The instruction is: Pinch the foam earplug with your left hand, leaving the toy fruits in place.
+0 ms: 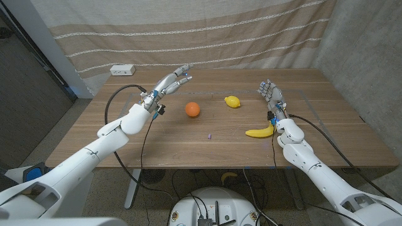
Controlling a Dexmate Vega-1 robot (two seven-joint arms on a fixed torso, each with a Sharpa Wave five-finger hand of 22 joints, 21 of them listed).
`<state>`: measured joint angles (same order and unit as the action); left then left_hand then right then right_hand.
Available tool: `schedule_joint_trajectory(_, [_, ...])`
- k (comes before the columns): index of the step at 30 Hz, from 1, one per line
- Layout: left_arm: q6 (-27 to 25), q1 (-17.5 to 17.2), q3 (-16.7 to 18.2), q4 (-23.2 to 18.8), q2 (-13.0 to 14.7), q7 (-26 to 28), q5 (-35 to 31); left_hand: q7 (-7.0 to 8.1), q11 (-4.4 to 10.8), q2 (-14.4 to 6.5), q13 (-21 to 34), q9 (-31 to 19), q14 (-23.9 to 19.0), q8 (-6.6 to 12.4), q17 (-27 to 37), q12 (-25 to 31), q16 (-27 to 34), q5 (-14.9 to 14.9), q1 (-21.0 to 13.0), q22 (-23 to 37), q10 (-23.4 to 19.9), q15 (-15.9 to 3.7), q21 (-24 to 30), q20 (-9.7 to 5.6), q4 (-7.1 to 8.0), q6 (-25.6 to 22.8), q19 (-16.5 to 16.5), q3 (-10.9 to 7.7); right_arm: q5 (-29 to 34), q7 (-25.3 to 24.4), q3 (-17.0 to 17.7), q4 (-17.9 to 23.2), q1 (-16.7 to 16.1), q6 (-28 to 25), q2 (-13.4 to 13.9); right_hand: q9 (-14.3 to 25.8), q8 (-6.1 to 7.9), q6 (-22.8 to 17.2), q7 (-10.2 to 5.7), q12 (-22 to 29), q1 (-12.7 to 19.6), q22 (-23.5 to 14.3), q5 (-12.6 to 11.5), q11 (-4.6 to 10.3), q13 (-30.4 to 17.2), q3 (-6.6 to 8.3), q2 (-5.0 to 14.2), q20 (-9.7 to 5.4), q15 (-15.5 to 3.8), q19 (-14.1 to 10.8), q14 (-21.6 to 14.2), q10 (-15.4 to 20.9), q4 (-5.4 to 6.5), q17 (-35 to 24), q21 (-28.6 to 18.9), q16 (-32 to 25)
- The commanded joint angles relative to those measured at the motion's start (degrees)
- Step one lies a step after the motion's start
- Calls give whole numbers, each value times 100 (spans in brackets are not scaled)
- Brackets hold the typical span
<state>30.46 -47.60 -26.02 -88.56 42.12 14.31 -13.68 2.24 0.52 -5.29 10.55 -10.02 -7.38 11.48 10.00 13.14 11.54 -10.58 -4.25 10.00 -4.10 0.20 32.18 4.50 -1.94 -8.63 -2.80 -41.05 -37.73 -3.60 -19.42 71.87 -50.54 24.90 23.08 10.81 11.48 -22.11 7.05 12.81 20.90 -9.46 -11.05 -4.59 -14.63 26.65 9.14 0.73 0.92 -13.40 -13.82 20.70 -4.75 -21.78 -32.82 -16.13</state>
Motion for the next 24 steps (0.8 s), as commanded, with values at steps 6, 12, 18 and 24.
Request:
schedule_joint_trajectory(6, [-165, -126, -1, -489, 245, -274, -430, 52, 19, 57, 16, -11, -52, 41, 11, 7, -15, 28, -71, 28, -94, -32, -51, -19, -170, -176, -18, -25, -10, -81, 84, 212, -261, 154, 36, 11, 50, -59, -13, 14, 25, -25, -63, -4, -12, -4, -2, -14, -13, -56, -71, 73, -52, -15, 35, -32])
schedule_joint_trajectory(12, [-288, -184, 19, -698, 350, -287, -673, 62, 37, 68, 18, -13, -30, 37, 9, -9, -32, 36, -126, 24, -95, -52, -81, -24, -267, -220, -7, -32, -17, -112, 111, 278, -352, 201, 44, 12, 49, -73, 5, 17, 20, -26, -67, -9, -10, -6, 5, -12, -16, -70, -72, 89, -68, -14, 55, -34])
schedule_joint_trajectory(18, [-418, -263, 21, -878, 415, -315, -798, 65, 92, 82, 20, -16, -10, 59, 9, -24, -46, 47, -234, 20, -118, -65, -122, -48, -431, -335, -9, -56, -17, -148, 134, 367, -445, 229, 61, 14, 50, -85, 2, 21, 15, -26, -69, -6, -8, -8, 8, -16, -6, -78, -81, 104, -80, -13, 71, -39])
schedule_joint_trajectory(24, [-555, -369, 31, -1062, 495, -298, -976, 69, 120, 126, 23, -20, -23, 89, 11, -41, -45, 61, -399, 19, -145, -90, -160, -62, -656, -458, -47, -79, 6, -209, 153, 478, -544, 247, 86, 15, 49, -95, 2, 26, 8, -27, -71, -11, -8, -10, 13, -20, -13, -88, -90, 122, -90, -12, 87, -45])
